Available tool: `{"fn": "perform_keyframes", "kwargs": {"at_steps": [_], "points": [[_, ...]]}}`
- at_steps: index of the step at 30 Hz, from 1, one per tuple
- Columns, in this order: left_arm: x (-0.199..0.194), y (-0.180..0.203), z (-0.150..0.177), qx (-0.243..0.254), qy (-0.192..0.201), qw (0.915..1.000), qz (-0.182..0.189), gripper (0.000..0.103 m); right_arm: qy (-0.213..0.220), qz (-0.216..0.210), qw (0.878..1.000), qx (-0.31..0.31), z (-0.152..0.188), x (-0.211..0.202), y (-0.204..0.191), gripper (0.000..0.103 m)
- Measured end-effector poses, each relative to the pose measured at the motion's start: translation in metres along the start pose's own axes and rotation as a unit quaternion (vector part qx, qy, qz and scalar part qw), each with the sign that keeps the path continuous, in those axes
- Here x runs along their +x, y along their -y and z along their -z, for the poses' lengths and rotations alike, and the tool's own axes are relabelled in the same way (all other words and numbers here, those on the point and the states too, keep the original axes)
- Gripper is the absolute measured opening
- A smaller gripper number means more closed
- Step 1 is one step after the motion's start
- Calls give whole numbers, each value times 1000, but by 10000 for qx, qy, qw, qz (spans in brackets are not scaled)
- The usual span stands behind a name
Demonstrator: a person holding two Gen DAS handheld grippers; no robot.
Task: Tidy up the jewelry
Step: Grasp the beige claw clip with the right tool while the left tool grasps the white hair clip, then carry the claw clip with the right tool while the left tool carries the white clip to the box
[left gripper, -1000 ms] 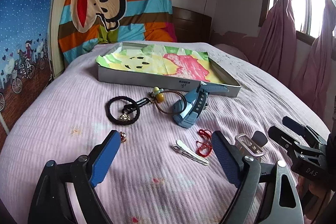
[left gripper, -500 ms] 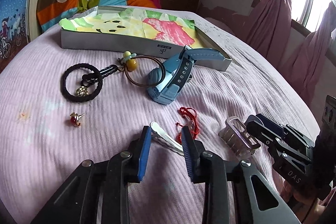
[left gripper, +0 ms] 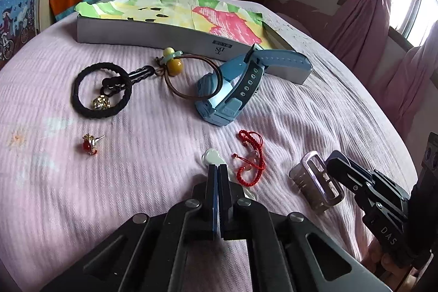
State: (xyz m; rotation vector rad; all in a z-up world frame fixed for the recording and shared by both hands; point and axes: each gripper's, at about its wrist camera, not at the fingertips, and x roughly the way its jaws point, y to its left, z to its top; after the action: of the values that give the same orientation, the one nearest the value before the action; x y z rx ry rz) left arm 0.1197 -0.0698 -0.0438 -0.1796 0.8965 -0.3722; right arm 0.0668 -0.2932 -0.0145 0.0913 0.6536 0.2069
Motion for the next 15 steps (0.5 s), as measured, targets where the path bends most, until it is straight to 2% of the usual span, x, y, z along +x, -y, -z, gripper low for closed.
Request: {"fn": "perform_keyframes", "kwargs": {"at_steps": [2,9,15], "points": [[3,-1,0,-58,-86,9999,5,1,-2,-1,10000,20,0,0,0,5],[6,-17,-4,-711,-166,9961,506,2,-20,-31,10000,77,0,1,3,5],[6,-19,-6,-877,-146,9933,738,16,-25,-32,10000,88,0,1,3,5]]}}
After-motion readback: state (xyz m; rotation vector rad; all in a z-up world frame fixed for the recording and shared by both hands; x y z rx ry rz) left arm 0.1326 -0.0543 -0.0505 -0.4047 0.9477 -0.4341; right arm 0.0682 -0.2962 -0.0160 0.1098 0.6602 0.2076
